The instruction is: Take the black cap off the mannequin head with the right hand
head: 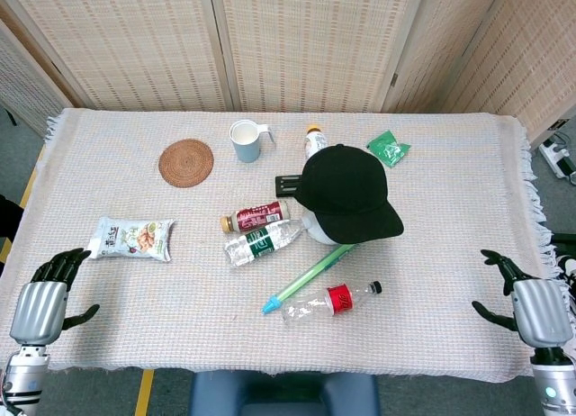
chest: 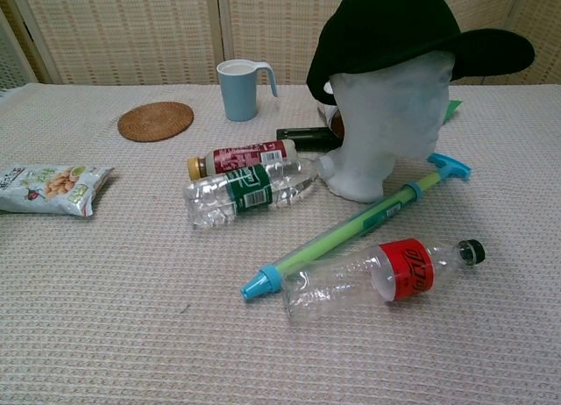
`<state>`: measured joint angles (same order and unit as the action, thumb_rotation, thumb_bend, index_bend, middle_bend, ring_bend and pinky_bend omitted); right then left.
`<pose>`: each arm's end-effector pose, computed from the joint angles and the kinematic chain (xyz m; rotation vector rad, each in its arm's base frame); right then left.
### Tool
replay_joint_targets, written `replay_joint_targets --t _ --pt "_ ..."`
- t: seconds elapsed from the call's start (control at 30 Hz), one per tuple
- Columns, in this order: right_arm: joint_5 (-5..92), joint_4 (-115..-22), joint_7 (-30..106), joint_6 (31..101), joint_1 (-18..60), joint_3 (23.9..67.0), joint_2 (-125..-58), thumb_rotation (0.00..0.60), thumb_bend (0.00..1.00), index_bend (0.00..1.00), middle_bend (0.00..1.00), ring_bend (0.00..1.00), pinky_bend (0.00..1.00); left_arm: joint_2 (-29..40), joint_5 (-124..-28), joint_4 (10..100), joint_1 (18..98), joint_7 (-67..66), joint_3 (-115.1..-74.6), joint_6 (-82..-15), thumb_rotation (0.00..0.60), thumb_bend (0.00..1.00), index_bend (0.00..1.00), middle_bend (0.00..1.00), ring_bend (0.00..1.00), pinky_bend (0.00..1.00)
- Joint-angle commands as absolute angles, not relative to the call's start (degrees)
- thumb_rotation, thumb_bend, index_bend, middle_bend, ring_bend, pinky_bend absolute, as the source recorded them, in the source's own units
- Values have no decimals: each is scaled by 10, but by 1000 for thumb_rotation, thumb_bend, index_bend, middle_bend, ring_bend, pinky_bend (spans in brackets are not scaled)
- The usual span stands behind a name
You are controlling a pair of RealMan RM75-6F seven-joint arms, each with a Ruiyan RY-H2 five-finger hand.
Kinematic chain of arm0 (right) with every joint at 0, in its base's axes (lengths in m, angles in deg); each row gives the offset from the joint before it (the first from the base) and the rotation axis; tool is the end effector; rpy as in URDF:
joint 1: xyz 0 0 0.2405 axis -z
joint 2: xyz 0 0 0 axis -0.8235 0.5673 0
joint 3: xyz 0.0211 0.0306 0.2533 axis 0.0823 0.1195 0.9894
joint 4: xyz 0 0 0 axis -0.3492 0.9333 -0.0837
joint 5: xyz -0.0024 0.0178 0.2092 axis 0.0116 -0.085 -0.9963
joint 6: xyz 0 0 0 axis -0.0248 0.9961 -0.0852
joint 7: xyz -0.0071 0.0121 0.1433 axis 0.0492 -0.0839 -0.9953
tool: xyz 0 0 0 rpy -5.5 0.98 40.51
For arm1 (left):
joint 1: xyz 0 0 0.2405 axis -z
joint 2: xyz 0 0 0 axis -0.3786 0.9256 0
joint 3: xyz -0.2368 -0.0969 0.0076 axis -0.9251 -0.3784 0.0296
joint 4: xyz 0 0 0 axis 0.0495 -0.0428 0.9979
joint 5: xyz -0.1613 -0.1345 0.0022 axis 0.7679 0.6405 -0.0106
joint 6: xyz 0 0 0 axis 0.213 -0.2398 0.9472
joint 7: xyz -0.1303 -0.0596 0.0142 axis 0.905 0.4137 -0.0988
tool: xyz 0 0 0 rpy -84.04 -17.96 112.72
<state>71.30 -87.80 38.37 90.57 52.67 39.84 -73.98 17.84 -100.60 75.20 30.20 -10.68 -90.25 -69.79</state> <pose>-0.2953 -0.1752 0.1571 1.3607 -0.8731 1.0207 -0.2874 0.1984 0.1270 -1.4197 -0.8091 -0.9109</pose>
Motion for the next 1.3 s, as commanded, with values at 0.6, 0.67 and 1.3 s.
replay_joint_targets --t 0.6,0.67,1.3 --pt "693 -959 468 778 344 506 -781 600 63 211 337 822 1000 181 -1016 749 303 -89 -901 -699 600 160 208 202 183 270" --pt "689 -957 476 770 332 509 -792 600 72 227 337 822 1000 181 -1014 747 302 -87 -901 -698 600 161 209 202 183 269" --pt "695 -846 473 784 269 511 -901 600 357 724 591 913 1000 179 -1010 736 305 -76 -901 -690 600 160 210 202 180 270"
